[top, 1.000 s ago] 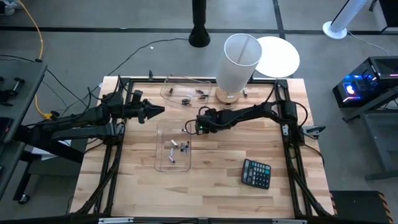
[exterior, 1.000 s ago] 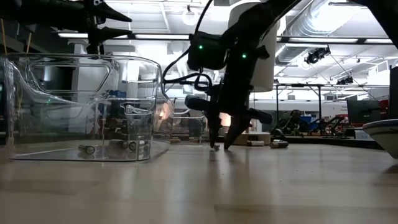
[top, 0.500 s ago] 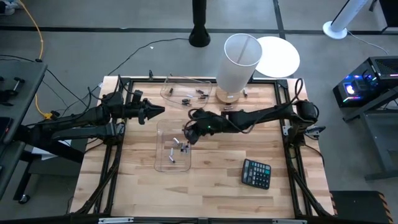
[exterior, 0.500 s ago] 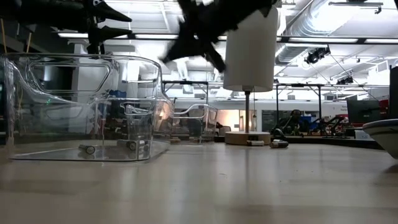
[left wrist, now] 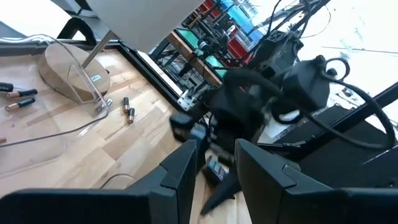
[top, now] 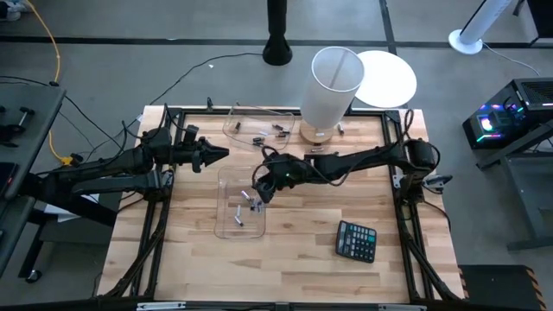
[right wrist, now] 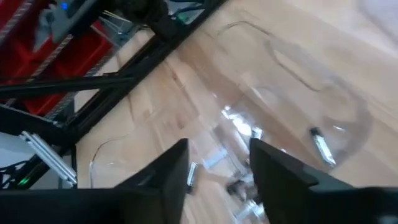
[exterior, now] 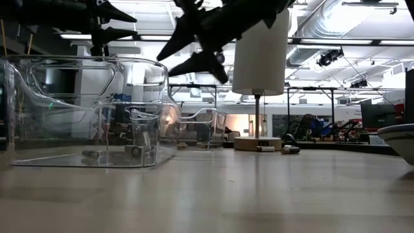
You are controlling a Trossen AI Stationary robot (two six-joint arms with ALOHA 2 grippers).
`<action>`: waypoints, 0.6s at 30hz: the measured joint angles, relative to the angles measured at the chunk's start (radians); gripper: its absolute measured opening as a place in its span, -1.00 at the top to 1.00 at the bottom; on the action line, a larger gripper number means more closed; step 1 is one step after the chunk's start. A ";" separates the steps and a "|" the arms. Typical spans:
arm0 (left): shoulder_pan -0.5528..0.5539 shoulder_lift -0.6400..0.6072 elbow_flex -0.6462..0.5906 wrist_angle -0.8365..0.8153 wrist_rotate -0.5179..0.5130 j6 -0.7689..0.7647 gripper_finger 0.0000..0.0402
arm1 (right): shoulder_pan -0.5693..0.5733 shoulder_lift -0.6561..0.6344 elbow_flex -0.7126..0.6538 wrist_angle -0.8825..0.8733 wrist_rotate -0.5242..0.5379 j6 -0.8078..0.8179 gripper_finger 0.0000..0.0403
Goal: Sort batteries
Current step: Put the black battery into the top transparent bin
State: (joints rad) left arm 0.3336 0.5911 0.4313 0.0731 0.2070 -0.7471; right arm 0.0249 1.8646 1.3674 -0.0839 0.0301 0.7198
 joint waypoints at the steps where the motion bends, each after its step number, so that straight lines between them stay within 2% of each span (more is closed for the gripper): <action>1: 0.000 0.000 0.000 0.000 0.000 0.000 0.47 | -0.005 -0.017 0.000 -0.048 0.001 0.016 0.13; 3: 0.000 0.000 0.000 0.000 0.000 0.000 0.47 | -0.012 -0.057 0.002 -0.216 0.010 0.038 0.04; 7: 0.000 0.000 0.000 0.000 -0.007 0.003 0.47 | 0.004 -0.147 -0.018 -0.655 0.195 0.047 0.01; 10: 0.001 0.000 0.000 0.000 -0.011 0.023 0.47 | 0.001 -0.223 -0.064 -0.872 0.258 0.010 0.01; 15: 0.001 0.000 0.000 0.000 -0.011 0.024 0.47 | -0.117 -0.296 -0.214 -0.919 0.228 -0.051 0.03; 18: 0.001 0.000 0.000 0.000 -0.011 0.018 0.47 | -0.210 -0.288 -0.289 -0.860 0.187 -0.181 0.03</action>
State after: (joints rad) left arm 0.3344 0.5911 0.4313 0.0735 0.1955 -0.7296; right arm -0.1854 1.5763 1.0782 -0.9439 0.2175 0.5391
